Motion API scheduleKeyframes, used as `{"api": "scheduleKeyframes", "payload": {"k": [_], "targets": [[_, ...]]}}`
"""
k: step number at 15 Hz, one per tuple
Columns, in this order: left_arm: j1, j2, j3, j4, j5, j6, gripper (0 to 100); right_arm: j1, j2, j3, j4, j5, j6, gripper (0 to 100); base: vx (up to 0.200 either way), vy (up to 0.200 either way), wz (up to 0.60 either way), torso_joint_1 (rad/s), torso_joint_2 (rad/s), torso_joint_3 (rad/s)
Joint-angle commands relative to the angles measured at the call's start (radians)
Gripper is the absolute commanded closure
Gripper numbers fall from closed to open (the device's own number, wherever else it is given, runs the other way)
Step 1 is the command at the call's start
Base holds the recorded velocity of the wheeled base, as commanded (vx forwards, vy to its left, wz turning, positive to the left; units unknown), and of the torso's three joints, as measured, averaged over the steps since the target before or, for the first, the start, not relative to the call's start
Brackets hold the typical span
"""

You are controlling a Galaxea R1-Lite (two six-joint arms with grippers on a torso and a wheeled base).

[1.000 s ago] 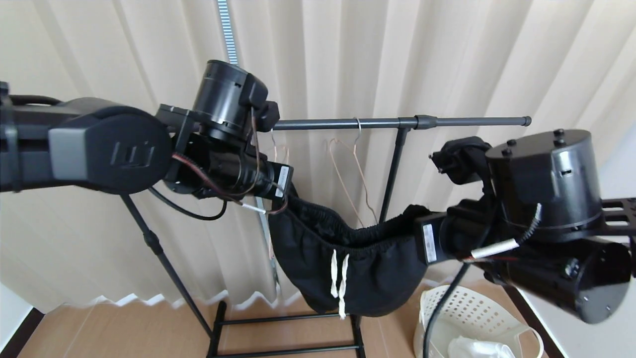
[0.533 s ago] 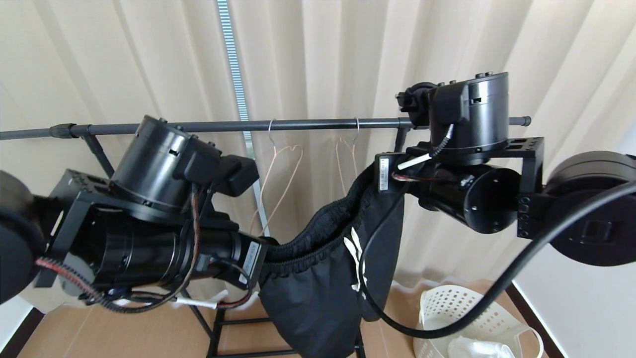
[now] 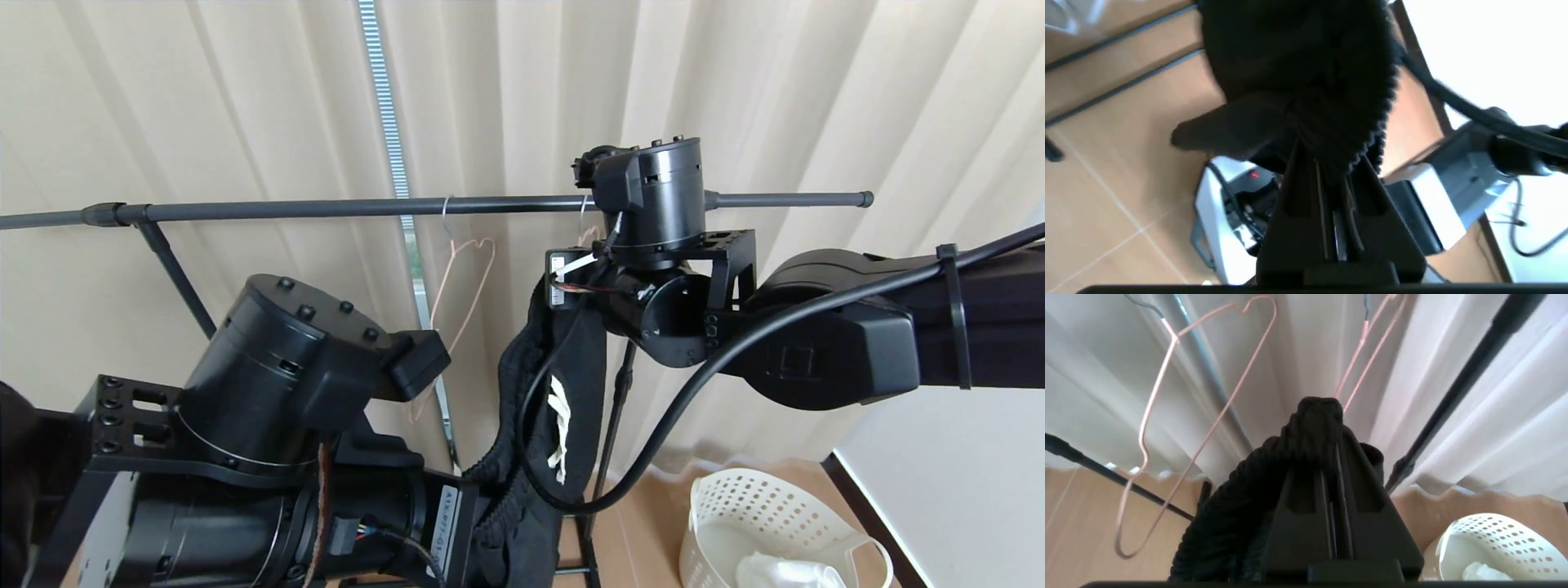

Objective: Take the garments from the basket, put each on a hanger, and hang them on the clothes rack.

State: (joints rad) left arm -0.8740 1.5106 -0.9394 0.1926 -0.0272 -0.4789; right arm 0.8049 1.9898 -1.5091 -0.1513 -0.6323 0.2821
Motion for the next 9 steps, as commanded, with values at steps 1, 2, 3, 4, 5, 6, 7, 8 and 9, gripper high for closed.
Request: {"api": "scheduleKeyframes", "payload": {"k": [1,2,3,4,5,6,7,8,9], "targets": [[-0.043,0.023,-0.009,-0.007,0.001,-0.020,100,0.002,0.021,-0.014,-0.001,0.000,0.002,100,0.000,0.000,0.00,0.000,0.00,0.000],[-0.046,0.025,-0.009,-0.007,0.004,-0.020,100,0.002,0.020,-0.014,-0.001,0.000,0.003,100,0.000,0.000,0.00,0.000,0.00,0.000],[-0.046,0.029,-0.007,-0.007,0.007,-0.021,100,0.002,0.015,-0.013,-0.001,0.000,0.009,100,0.000,0.000,0.00,0.000,0.00,0.000],[-0.043,0.028,-0.001,-0.004,0.012,-0.023,100,-0.001,0.001,-0.006,0.006,-0.004,0.020,100,0.000,0.000,0.00,0.000,0.00,0.000],[-0.036,0.025,0.007,-0.004,0.032,-0.023,100,-0.006,-0.026,0.007,0.009,-0.015,0.025,100,0.000,0.000,0.00,0.000,0.00,0.000],[-0.023,0.025,0.008,-0.005,0.061,-0.021,100,-0.013,-0.049,0.033,0.009,-0.033,0.025,100,0.000,0.000,0.00,0.000,0.00,0.000],[0.010,0.029,0.007,-0.007,0.101,-0.017,100,-0.029,-0.094,0.090,0.006,-0.061,0.026,100,0.000,0.000,0.00,0.000,0.00,0.000],[0.026,0.031,0.004,-0.007,0.109,-0.015,100,-0.032,-0.126,0.124,0.002,-0.064,0.028,100,0.000,0.000,0.00,0.000,0.00,0.000],[0.043,0.036,-0.006,-0.007,0.110,-0.010,100,-0.039,-0.164,0.164,0.002,-0.064,0.028,100,0.000,0.000,0.00,0.000,0.00,0.000]]}}
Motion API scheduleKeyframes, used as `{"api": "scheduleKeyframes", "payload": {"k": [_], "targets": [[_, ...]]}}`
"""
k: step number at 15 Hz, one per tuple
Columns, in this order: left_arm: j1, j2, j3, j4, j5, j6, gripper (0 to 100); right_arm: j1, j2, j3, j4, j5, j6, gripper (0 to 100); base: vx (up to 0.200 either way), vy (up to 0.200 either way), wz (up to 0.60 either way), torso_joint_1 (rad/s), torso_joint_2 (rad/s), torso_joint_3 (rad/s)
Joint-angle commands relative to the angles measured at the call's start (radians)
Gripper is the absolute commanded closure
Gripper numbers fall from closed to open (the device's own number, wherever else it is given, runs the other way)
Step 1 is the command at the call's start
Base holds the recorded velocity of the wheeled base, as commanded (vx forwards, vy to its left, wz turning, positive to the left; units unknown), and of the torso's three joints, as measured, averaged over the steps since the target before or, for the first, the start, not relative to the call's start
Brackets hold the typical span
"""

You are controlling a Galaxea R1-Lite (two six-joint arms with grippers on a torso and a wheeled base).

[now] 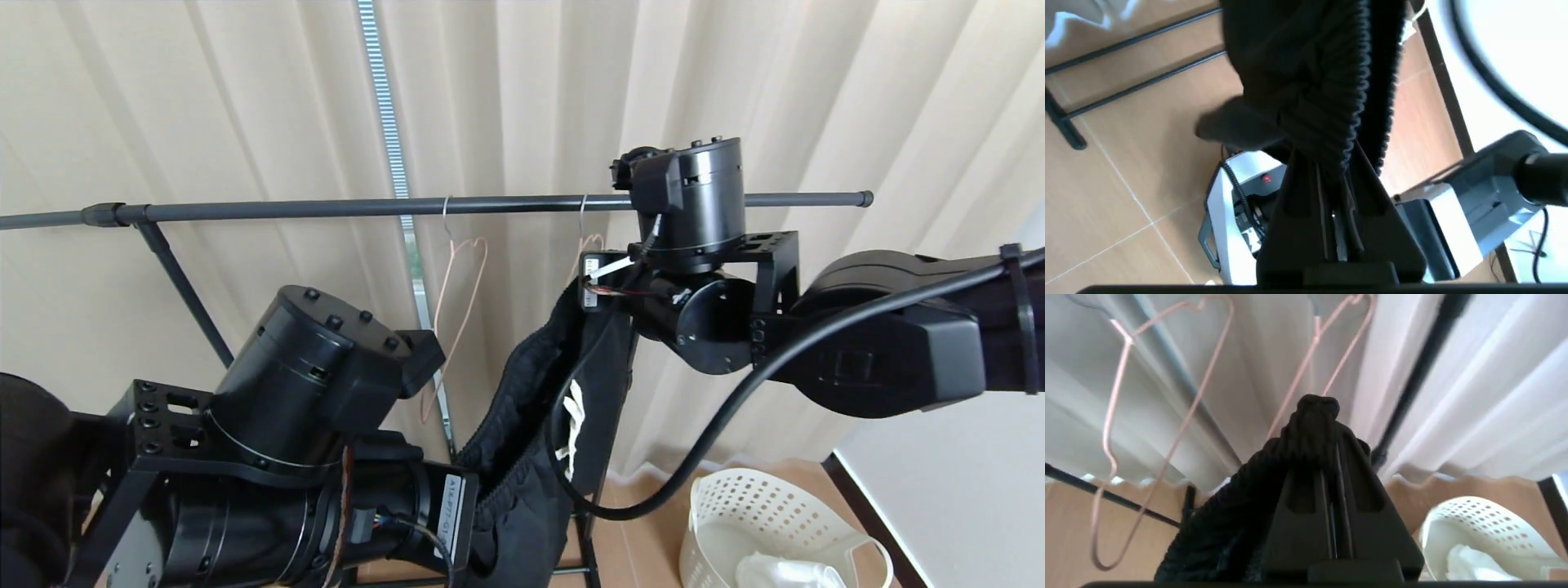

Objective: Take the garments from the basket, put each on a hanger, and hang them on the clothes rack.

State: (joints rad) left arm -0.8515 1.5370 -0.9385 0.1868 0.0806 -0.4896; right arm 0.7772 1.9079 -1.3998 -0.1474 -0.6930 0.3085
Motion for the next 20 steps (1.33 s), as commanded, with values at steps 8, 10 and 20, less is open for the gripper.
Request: {"api": "scheduleKeyframes", "payload": {"k": [8,10,20], "targets": [[0.112,0.189,-0.203,-0.001,0.033,0.055,100,-0.065,-0.302,0.404,-0.066,0.053,-0.003,100,0.000,0.000,0.00,0.000,0.00,0.000],[0.109,0.203,-0.218,-0.001,0.050,0.074,100,-0.072,-0.306,0.401,-0.067,0.053,-0.008,100,0.000,0.000,0.00,0.000,0.00,0.000],[0.134,0.181,-0.227,0.008,0.100,0.075,0,-0.102,-0.319,0.410,-0.066,0.056,-0.008,100,0.000,0.000,0.00,0.000,0.00,0.000]]}}
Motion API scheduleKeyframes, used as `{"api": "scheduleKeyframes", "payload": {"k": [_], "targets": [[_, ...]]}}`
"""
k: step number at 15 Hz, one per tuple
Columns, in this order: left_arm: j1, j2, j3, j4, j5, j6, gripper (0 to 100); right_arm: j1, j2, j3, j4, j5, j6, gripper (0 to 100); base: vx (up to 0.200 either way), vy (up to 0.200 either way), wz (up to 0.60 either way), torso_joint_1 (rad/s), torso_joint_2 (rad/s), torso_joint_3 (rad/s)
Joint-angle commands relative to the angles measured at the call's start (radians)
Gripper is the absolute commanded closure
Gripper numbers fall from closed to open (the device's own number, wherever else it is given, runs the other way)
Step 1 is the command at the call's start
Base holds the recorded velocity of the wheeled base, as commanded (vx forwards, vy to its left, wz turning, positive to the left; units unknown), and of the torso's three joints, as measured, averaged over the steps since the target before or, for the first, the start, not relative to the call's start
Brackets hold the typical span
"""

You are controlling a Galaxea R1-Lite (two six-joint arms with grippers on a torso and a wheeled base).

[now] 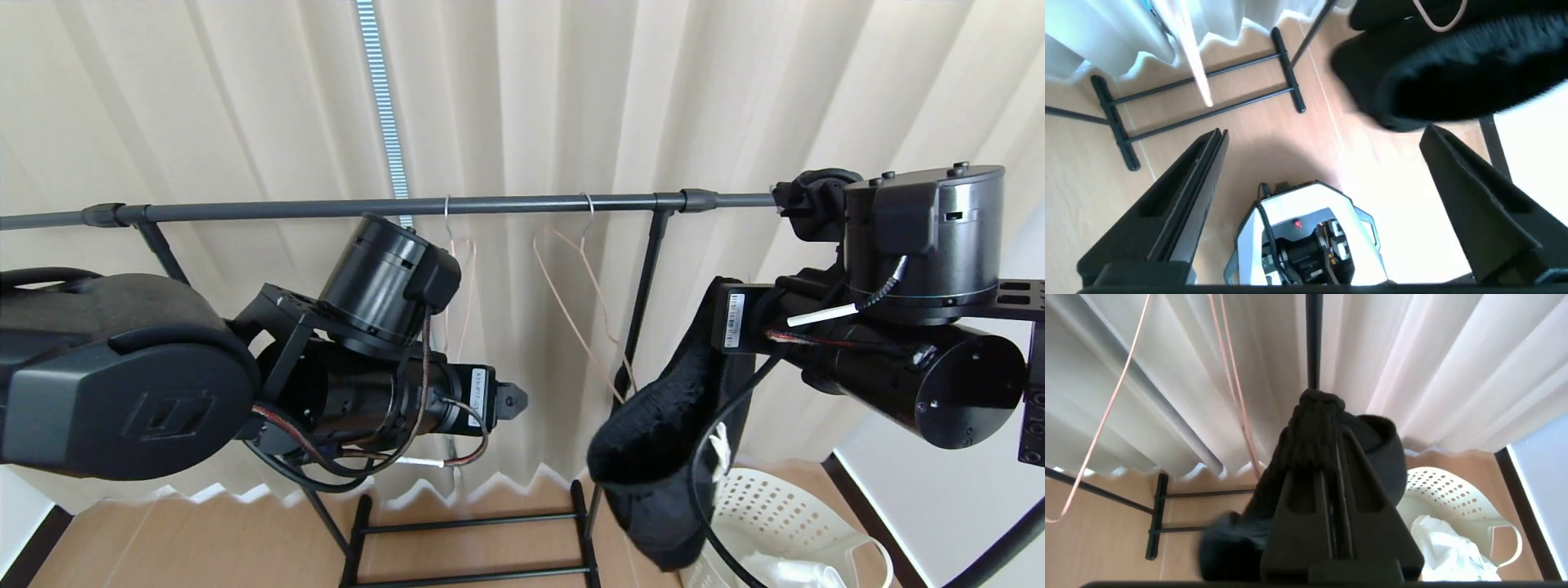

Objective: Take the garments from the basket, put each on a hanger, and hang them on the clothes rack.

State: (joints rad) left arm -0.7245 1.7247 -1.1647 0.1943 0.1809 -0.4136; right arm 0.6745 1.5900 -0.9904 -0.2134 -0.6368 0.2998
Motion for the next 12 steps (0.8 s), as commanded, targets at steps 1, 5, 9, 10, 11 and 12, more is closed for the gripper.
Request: {"api": "scheduleKeyframes", "payload": {"k": [1,5,9,10,11,12], "targets": [[0.043,0.000,-0.006,0.001,0.003,0.001,0,0.000,-0.005,0.001,0.000,-0.001,-0.001,100,0.000,0.000,0.00,0.000,0.00,0.000],[0.125,0.084,-0.059,-0.006,0.046,0.030,0,0.000,-0.016,0.001,0.000,-0.003,-0.002,100,0.000,0.000,0.00,0.000,0.00,0.000],[0.140,0.265,-0.237,-0.001,0.131,0.033,0,0.000,-0.021,0.001,0.000,-0.003,-0.002,100,0.000,0.000,0.00,0.000,0.00,0.000],[0.140,0.288,-0.257,-0.001,0.141,0.033,0,0.000,-0.021,0.001,0.000,-0.004,-0.002,100,0.000,0.000,0.00,0.000,0.00,0.000],[0.143,0.334,-0.302,-0.001,0.160,0.033,0,0.000,-0.022,0.003,0.002,-0.004,-0.002,100,0.000,0.000,0.00,0.000,0.00,0.000],[0.151,0.366,-0.334,-0.001,0.177,0.033,0,0.000,-0.022,0.003,0.002,-0.006,-0.002,100,0.000,0.000,0.00,0.000,0.00,0.000]]}}
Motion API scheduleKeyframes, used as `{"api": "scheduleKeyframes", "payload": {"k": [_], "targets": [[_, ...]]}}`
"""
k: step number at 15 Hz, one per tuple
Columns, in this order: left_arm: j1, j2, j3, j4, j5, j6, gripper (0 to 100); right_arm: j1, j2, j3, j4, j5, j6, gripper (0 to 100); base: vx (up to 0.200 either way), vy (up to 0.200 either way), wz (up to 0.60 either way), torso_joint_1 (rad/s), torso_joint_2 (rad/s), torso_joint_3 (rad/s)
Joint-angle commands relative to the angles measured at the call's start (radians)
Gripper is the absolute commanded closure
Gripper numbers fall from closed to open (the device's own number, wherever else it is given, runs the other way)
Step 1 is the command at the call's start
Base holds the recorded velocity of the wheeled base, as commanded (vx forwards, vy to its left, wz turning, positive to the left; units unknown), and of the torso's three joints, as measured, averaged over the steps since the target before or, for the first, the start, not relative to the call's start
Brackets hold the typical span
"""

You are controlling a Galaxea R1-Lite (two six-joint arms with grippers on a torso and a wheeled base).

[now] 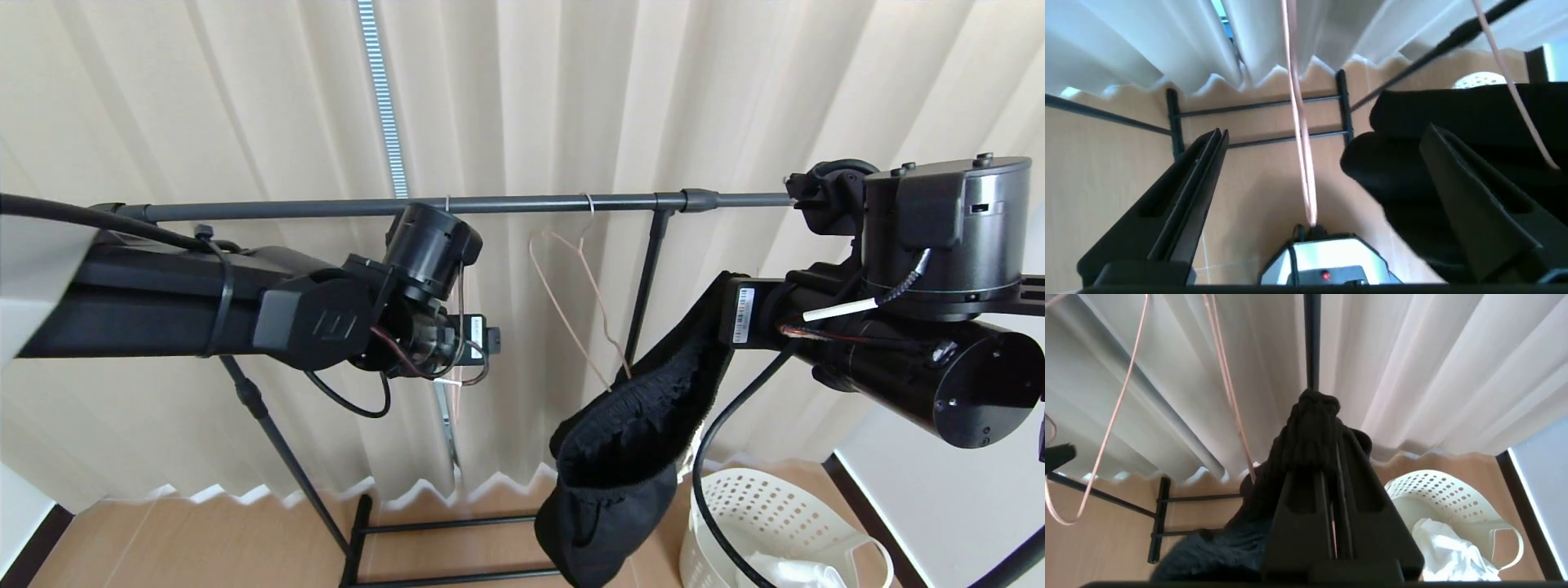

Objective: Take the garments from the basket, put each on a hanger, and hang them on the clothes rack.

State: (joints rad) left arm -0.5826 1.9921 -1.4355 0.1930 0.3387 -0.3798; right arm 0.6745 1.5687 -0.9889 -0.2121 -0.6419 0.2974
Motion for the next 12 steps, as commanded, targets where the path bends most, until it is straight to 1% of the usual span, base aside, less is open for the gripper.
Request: {"api": "scheduleKeyframes", "payload": {"k": [1,2,3,4,8,12], "targets": [[0.012,0.128,-0.092,0.000,0.040,-0.001,0,0.000,-0.001,0.004,-0.001,-0.001,-0.006,100,0.000,0.000,0.00,0.000,0.00,0.000],[0.012,0.128,-0.092,0.000,0.040,-0.001,0,0.000,-0.001,0.004,-0.001,-0.001,-0.006,100,0.000,0.000,0.00,0.000,0.00,0.000],[0.026,0.166,-0.128,0.000,0.063,-0.001,0,0.000,-0.001,0.012,-0.003,-0.002,-0.012,100,0.000,0.000,0.00,0.000,0.00,0.000],[0.029,0.182,-0.144,0.000,0.068,-0.001,0,0.002,-0.001,0.012,-0.003,-0.002,-0.012,100,0.000,0.000,0.00,0.000,0.00,0.000],[0.044,0.223,-0.209,-0.001,0.069,0.002,0,0.002,-0.001,0.012,-0.003,-0.002,-0.012,100,0.000,0.000,0.00,0.000,0.00,0.000],[0.056,0.255,-0.233,-0.004,0.069,0.010,0,0.002,-0.001,0.013,-0.003,-0.002,-0.012,100,0.000,0.000,0.00,0.000,0.00,0.000]]}}
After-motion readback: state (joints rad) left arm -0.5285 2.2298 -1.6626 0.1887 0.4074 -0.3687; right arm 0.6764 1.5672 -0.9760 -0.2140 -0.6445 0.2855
